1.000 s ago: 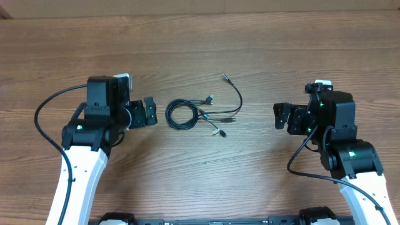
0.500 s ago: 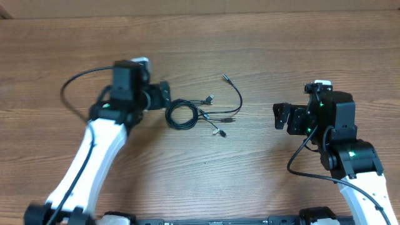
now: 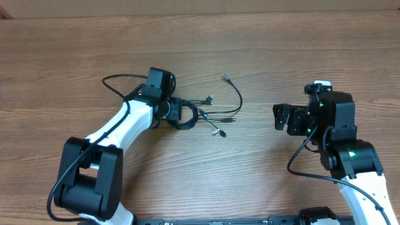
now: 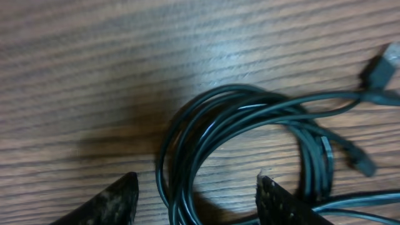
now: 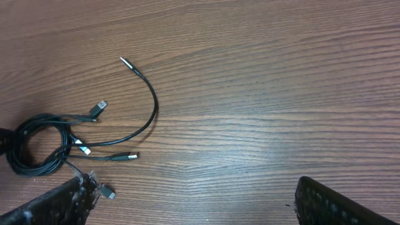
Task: Untangle cables
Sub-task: 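Grasp the black cable coil with the left gripper and lift slightly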
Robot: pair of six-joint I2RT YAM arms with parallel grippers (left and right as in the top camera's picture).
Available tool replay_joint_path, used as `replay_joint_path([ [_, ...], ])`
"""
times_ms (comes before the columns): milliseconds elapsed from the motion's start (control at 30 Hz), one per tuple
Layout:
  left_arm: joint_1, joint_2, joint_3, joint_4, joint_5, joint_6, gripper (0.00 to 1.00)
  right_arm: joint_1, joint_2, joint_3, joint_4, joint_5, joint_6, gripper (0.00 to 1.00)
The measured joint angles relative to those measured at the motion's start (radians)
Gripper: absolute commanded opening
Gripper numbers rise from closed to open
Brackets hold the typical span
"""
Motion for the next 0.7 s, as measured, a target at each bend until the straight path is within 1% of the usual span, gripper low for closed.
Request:
replay_joint_path([
  [100,0.000,0.012,0.000,-0.002,0.000,0.003,0.34,0.000,0.000,0.000,0.000,0.000,0.000,1.00],
  [167,0.000,0.018,0.000,-0.005,0.000,0.006,0.26,0.000,0.000,0.000,0.000,0.000,0.000,1.00],
  [267,0.000,0.025,0.000,-0.025,0.000,0.013,0.17,0.000,0.000,0.000,-0.001,0.000,0.000,1.00],
  [367,0.000,0.030,0.000,-0.041,0.000,0.015,0.04,0.000,0.000,0.000,-0.003,0.000,0.000,1.00],
  [567,0.000,0.030,0.002,-0.037,0.042,0.013,0.04,0.000,0.000,0.000,-0.008,0.000,0.000,1.00],
  [700,0.000,0.030,0.019,-0.042,0.152,0.013,0.04,0.000,0.000,0.000,-0.016,0.000,0.000,1.00],
])
